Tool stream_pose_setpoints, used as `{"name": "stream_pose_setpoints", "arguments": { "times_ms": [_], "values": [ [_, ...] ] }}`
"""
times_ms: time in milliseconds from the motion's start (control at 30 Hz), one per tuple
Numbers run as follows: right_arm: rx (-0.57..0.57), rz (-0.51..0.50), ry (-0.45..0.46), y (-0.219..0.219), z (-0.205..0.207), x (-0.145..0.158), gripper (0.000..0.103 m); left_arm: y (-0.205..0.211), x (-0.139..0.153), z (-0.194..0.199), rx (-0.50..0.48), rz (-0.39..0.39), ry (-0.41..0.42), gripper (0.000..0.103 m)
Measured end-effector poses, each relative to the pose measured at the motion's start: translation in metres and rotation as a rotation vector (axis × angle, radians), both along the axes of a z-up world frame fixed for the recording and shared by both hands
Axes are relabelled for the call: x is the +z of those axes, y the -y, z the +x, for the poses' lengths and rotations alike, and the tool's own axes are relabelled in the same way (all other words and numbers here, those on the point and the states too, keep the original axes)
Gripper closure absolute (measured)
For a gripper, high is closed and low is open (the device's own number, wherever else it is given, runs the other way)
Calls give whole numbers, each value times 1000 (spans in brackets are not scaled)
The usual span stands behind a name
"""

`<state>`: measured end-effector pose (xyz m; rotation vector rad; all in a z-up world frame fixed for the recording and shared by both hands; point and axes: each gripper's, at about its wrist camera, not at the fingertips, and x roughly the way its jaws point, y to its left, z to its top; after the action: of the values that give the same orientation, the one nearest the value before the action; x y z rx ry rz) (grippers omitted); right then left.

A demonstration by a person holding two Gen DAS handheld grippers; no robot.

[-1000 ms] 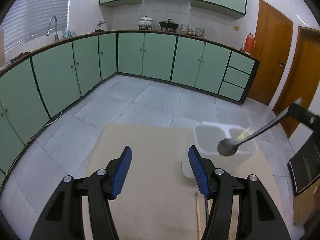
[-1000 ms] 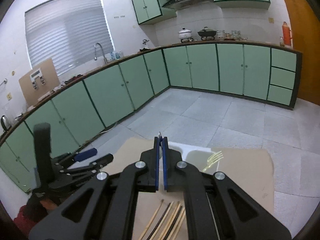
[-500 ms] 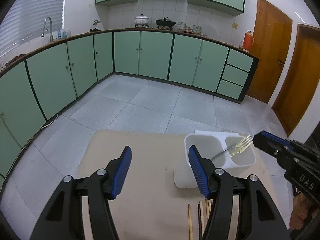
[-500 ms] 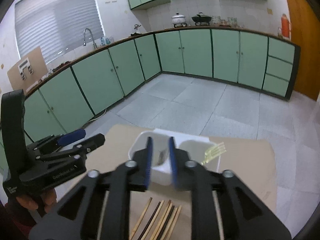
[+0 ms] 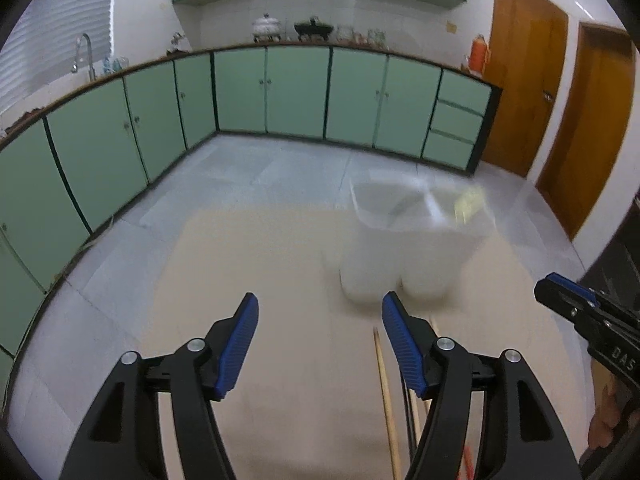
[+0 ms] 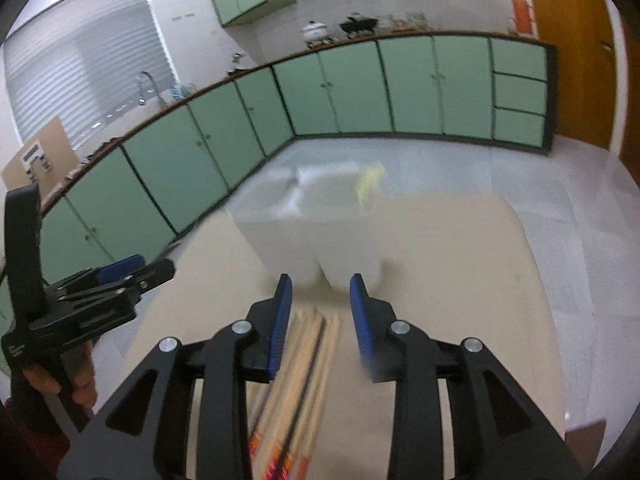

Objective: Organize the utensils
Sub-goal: 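Move both tools back over the row of chopsticks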

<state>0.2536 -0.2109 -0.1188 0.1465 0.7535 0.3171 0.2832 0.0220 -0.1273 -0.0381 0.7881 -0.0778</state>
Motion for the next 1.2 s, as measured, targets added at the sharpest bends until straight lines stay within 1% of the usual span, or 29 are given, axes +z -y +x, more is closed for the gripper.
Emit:
{"name": "stream_pose_setpoints", "arguments": {
  "times_ms": [167,300,367,400,500,600,667,767,867,1033,1133,1200],
  "values": [
    [-53,-30,-1,8,-47,-37,70,14,-38,-42,-49,10,-45,40],
    [-79,-19,-27,8,-86,-64,69,19,-64,-80,-63,-23,-76,40],
    [-85,-55,-11,4,-103,-71,69,22,-71,-99,-66,-17,-71,40],
    [-86,-74,-4,1,-111,-75,69,24,-73,-104,-67,-10,-66,40],
    [-73,-73,-16,-9,-134,-86,69,28,-79,-122,-60,0,-57,40],
    [-45,-91,-29,-19,-146,-95,69,29,-85,-132,-46,-9,-75,40],
    [-31,-85,-35,-23,-150,-98,69,30,-86,-139,-44,-7,-70,40],
    [-11,-103,-23,-27,-160,-102,70,31,-86,-147,-44,-1,-65,40],
    [-4,-116,-28,-31,-160,-106,75,31,-87,-151,-43,0,-68,40],
    [6,-150,4,-39,-163,-110,78,33,-90,-158,-52,8,-75,40],
    [15,-189,22,-45,-165,-112,87,35,-92,-160,-59,1,-83,40],
    [25,-202,29,-47,-165,-112,97,37,-93,-163,-63,2,-86,40]
  ]
}}
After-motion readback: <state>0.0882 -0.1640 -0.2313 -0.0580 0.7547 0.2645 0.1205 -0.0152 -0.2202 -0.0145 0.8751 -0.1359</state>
